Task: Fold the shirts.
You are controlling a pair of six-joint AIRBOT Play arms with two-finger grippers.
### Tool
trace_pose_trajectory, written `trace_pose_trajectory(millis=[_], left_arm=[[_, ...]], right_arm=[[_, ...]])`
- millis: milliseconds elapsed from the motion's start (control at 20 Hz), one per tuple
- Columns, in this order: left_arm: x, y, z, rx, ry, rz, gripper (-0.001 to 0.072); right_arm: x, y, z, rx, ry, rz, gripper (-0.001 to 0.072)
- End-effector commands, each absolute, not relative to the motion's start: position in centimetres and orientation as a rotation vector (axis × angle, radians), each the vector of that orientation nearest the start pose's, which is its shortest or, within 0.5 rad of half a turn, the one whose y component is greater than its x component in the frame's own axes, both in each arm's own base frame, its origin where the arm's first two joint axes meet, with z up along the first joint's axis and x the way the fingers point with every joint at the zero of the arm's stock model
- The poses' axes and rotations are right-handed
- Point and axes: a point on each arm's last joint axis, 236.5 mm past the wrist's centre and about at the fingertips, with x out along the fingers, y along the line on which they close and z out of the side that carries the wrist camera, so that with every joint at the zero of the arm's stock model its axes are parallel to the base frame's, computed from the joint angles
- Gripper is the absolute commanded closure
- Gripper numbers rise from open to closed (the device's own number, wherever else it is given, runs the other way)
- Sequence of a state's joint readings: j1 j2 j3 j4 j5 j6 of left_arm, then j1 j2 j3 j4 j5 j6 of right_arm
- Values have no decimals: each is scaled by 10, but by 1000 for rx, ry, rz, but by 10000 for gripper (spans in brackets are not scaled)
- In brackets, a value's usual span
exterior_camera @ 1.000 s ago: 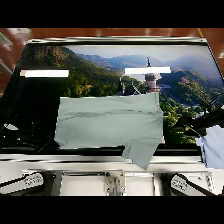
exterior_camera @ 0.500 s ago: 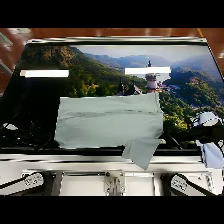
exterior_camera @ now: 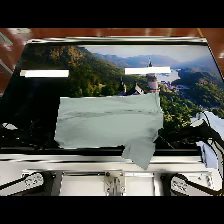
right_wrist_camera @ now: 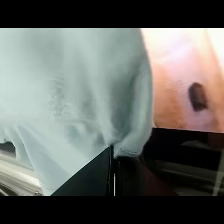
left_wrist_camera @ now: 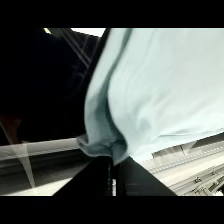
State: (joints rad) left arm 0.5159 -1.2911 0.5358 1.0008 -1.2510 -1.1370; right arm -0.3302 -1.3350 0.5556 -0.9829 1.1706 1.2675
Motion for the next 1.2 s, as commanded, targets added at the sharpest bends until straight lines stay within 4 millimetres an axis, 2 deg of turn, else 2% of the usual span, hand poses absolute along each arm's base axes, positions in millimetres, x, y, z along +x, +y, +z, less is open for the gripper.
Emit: trace_pose_trajectory(millis=[0,50,250,350,450,600,800,850,950,1000,1050,1100,1150], left_arm=[[216,-17,-110,-774,1603,-212,674],[227,-11,-102,-749,1567,-208,674],[293,5,-49,-662,1379,-229,675],[335,11,-30,-623,1277,-177,675],[374,9,-19,-598,1210,-156,674],[422,-5,-23,-587,1218,-188,674],[485,-5,-31,-630,1211,-171,674],[492,-4,-36,-646,1222,-165,673],[491,-9,-57,-702,1292,-156,672],[484,-17,-67,-725,1336,-180,634],[476,-24,-75,-748,1386,-202,498],[463,-29,-81,-756,1447,-223,294],[453,-28,-83,-738,1488,-251,160]], right_arm=[[223,60,-115,672,1673,257,652],[237,57,-105,652,1622,261,653],[313,51,-47,707,1398,245,653],[350,44,-28,680,1325,230,653],[390,43,-16,659,1266,227,653],[446,48,-22,644,1232,232,653],[498,39,-44,680,1217,195,653],[507,36,-51,691,1214,181,653],[510,41,-73,701,1245,175,650],[507,46,-84,697,1272,183,550],[504,52,-91,680,1291,203,312],[501,57,-92,641,1298,242,140],[496,58,-87,600,1301,283,115]])
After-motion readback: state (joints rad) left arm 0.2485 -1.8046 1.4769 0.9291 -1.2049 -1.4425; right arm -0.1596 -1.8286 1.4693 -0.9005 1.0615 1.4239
